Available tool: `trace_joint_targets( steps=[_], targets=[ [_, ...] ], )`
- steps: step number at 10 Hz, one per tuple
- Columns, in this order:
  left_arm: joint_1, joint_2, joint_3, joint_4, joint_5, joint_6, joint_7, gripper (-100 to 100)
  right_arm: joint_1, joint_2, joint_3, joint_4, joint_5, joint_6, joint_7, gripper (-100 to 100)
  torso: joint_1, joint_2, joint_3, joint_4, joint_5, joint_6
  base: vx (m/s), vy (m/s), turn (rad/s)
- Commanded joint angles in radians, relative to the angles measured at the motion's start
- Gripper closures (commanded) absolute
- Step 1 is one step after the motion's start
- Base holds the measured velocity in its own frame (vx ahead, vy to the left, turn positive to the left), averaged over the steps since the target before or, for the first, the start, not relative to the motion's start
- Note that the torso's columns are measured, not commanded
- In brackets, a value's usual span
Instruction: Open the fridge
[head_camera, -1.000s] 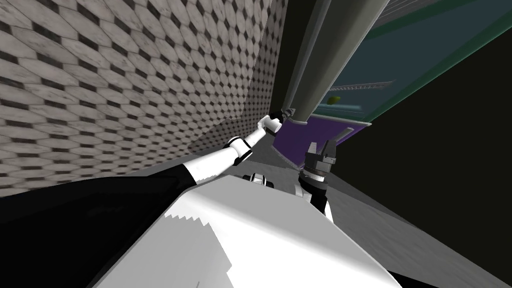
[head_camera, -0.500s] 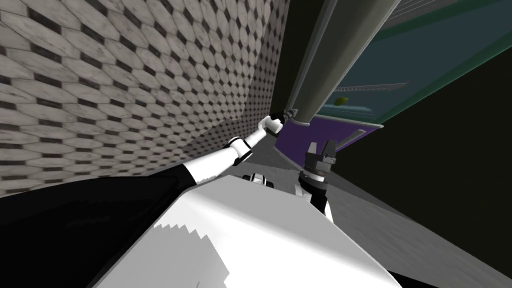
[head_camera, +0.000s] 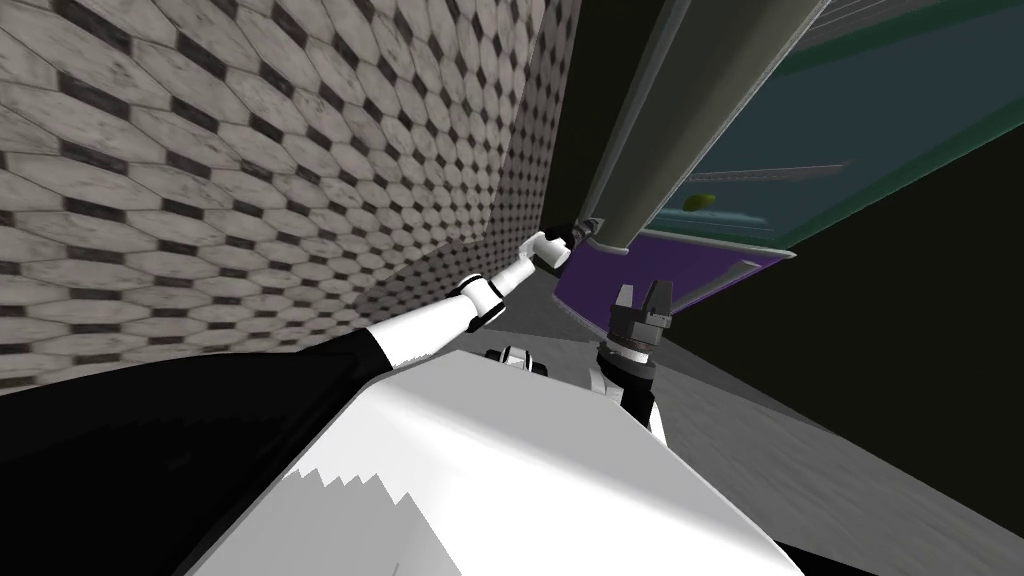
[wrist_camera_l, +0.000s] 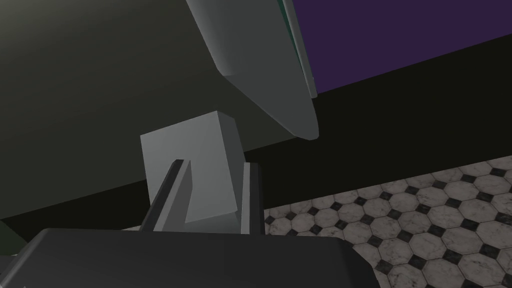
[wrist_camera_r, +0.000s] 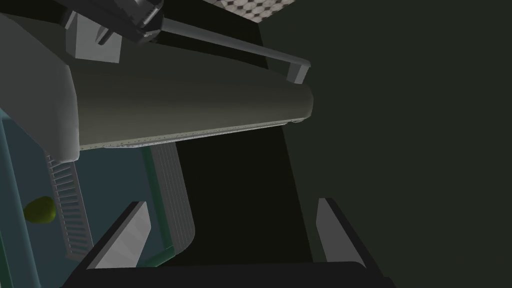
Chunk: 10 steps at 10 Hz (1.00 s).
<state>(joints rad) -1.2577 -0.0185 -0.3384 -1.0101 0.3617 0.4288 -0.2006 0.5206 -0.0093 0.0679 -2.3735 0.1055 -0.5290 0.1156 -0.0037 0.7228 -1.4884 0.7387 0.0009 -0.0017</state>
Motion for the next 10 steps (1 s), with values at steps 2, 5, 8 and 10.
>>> trace_joint_targets(
  steps=[2,5,8,10],
  targets=[
    [-0.045,0.008,0.004,-0.015,0.027,0.039,0.007,-100,0.000,0.000,0.000,0.000,0.000,0.000,0.000,0,-0.006,0.007,0.006,-0.001,-0.002,0.001,0.018,0.056,0.063],
    [-0.111,0.023,0.015,-0.038,0.061,0.107,0.022,-100,0.000,0.001,0.001,0.000,0.000,0.000,0.000,0,0.000,0.015,0.012,0.000,-0.002,0.002,0.021,-0.058,0.061],
    [-0.096,0.020,0.011,-0.031,0.058,0.098,0.019,0,0.000,0.001,0.000,0.000,0.000,0.000,0.000,0,0.004,0.015,0.012,0.000,-0.001,0.002,0.002,-0.005,0.006],
    [-0.096,0.020,0.011,-0.031,0.058,0.098,0.019,0,0.000,0.001,0.000,0.000,0.000,0.000,0.000,0,0.004,0.015,0.012,-0.001,-0.001,0.002,0.000,0.000,0.000]
  ],
)
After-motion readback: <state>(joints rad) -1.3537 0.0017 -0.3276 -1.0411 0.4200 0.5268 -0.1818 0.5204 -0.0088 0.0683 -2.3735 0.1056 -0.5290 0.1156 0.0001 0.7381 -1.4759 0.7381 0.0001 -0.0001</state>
